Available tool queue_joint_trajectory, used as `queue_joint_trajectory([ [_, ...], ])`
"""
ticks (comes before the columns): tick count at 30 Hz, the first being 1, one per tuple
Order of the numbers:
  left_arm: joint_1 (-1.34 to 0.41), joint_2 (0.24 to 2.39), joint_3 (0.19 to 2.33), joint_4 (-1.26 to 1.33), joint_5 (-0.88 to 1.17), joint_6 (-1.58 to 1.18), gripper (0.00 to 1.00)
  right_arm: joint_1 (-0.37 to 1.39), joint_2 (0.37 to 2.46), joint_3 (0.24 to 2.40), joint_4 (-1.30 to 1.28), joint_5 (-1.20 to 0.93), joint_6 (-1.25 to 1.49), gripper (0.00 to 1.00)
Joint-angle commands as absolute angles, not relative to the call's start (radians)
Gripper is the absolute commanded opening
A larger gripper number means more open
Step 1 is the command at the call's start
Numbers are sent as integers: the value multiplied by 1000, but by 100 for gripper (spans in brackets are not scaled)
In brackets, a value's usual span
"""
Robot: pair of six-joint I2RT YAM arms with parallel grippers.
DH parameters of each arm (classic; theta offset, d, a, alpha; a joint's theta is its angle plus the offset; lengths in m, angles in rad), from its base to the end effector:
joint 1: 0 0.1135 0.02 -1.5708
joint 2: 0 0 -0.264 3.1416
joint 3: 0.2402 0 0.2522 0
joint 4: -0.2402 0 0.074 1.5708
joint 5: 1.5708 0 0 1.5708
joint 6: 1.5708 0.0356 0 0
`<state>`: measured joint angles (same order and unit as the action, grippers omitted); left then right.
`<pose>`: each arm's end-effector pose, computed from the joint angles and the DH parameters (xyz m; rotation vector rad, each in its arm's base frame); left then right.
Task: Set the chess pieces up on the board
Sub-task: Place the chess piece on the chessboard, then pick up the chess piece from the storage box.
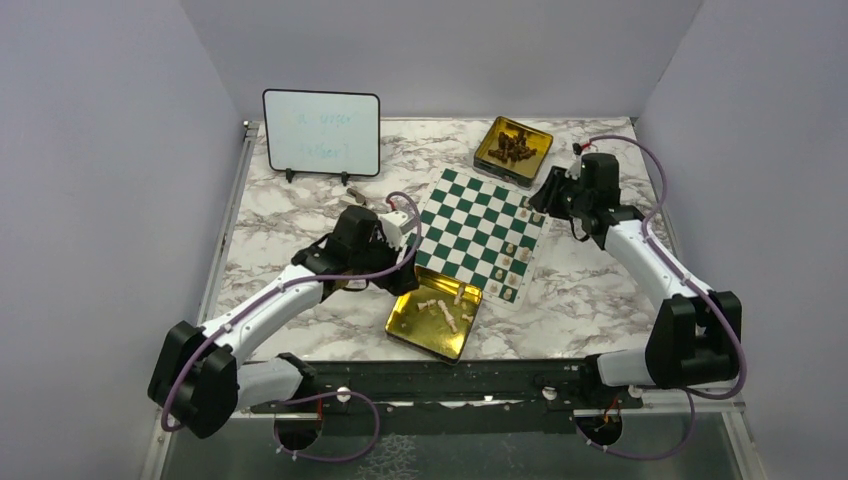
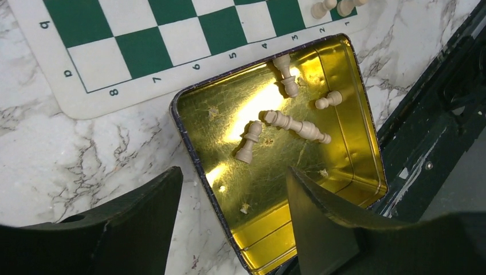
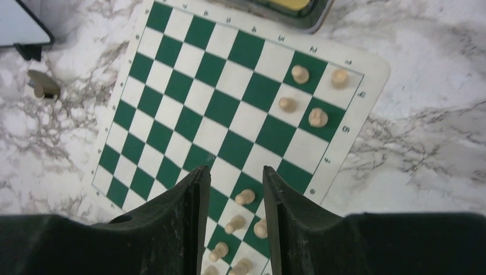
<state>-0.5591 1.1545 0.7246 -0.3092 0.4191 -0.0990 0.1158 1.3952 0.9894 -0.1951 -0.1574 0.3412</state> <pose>0.1955 -0.1394 0.2356 0.7541 2.2478 -0.8119 0.3099 0.0417 0.2701 0.1561 2.1900 0.4303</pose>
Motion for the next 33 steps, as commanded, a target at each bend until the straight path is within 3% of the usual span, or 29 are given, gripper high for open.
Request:
queue_joint_trajectory([
  [1,-638,1225,822,-394,368,-41,65,113,1308,913,-169,-273,376,43],
  [8,-774,1303,883,-420,228,-10,56,114,1186,772,-99,-356,437,44],
  [14,-820,1406,926,-471,191,-33,49,114,1143,741,-128,-294,414,44],
  [33,-867,1583,959,-474,131,-61,38,114,1082,719,-135,-267,407,43],
])
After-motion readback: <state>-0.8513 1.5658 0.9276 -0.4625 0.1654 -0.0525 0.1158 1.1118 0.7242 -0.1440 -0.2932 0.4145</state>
